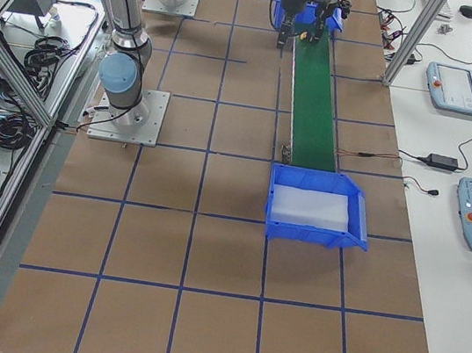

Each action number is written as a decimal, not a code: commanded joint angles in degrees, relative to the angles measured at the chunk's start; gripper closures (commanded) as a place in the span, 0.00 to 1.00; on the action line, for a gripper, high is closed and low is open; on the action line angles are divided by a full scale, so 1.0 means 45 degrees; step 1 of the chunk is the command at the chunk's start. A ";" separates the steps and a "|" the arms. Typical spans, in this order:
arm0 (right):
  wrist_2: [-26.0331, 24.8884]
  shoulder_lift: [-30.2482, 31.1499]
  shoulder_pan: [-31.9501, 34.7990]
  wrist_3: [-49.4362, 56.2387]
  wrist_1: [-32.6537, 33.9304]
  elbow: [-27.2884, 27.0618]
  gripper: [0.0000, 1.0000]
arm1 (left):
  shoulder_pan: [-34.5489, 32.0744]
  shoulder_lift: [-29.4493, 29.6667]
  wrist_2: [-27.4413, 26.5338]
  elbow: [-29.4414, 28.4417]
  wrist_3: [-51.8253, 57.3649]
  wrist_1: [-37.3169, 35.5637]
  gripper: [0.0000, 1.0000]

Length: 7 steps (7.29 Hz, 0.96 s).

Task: Transport two buttons from left to right
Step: 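Release the yellow button and move the left gripper back to the red-capped button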

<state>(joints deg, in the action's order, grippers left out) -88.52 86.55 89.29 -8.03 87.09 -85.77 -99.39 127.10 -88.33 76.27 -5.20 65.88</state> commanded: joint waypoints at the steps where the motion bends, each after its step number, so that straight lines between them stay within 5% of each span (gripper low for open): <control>1: -0.0016 0.0023 0.0001 0.0104 -0.0094 -0.0060 0.00 | 0.0035 -0.0333 -0.0078 -0.0190 0.0003 0.0105 0.00; 4: -0.0171 -0.0035 -0.0019 0.0123 -0.0094 -0.0039 0.00 | 0.1451 -0.2575 -0.0040 0.0199 0.0428 0.2016 0.00; 7: -0.0192 -0.0015 -0.0039 0.0104 -0.0153 0.0077 0.00 | 0.3294 -0.2950 -0.0834 0.1249 0.4539 0.2430 0.00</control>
<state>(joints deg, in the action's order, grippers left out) -89.27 86.47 89.04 -7.61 86.46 -85.59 -86.91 114.73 -89.68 79.42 7.54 76.33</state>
